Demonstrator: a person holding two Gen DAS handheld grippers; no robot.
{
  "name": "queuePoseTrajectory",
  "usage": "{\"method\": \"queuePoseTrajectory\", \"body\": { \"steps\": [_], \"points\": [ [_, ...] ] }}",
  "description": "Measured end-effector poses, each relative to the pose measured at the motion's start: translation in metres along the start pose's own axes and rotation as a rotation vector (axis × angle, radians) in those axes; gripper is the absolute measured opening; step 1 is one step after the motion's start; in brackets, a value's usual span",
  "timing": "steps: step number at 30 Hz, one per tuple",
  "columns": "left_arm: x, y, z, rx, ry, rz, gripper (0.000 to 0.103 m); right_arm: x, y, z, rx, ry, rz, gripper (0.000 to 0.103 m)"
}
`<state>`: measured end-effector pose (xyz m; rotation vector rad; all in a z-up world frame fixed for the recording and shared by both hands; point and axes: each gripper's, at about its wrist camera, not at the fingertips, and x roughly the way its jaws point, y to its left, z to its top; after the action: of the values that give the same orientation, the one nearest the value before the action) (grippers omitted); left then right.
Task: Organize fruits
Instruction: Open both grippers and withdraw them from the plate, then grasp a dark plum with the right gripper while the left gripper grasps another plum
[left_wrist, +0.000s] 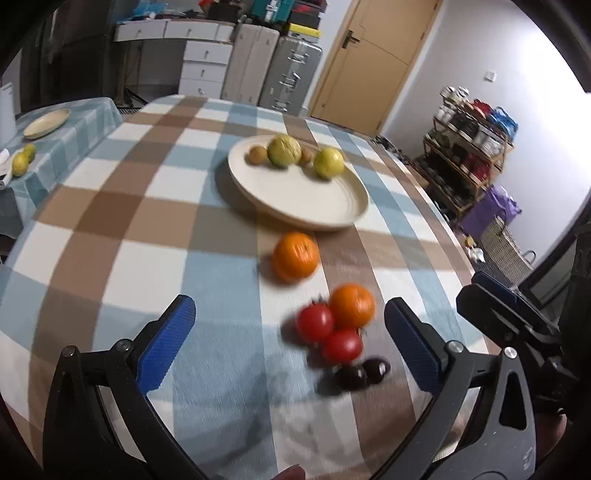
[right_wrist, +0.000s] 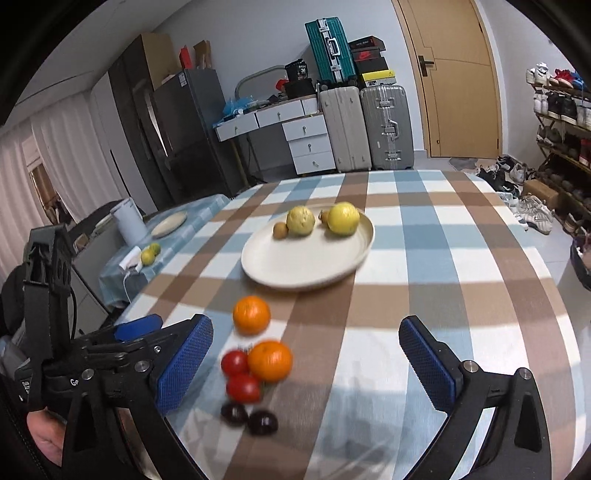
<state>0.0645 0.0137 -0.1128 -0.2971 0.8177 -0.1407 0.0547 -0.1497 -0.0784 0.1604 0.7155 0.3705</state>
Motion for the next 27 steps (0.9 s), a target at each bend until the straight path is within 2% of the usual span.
{"method": "queuePoseTrajectory", "body": {
  "steps": [8,18,20,22,27],
  "points": [
    [-0.001,0.011,-0.027,0.039,0.045,-0.017,0.102,-0.005,0.005,-0.035,0.028,0.058,-0.005,0.103],
    [-0.011,0.018,-0.048,0.096,0.057,-0.004,0.102,-0.001,0.007,-0.057,0.043,0.087,0.071,0.102],
    [-0.011,0.019,-0.051,0.102,0.060,-0.003,0.102,0.004,0.007,-0.061,0.053,0.098,0.089,0.099],
    [-0.011,0.018,-0.052,0.106,0.063,-0.003,0.102,0.009,0.007,-0.064,0.052,0.115,0.104,0.086],
    [-0.008,0.014,-0.053,0.119,0.068,-0.013,0.102,0.017,0.010,-0.066,0.040,0.132,0.126,0.068]
  ]
}}
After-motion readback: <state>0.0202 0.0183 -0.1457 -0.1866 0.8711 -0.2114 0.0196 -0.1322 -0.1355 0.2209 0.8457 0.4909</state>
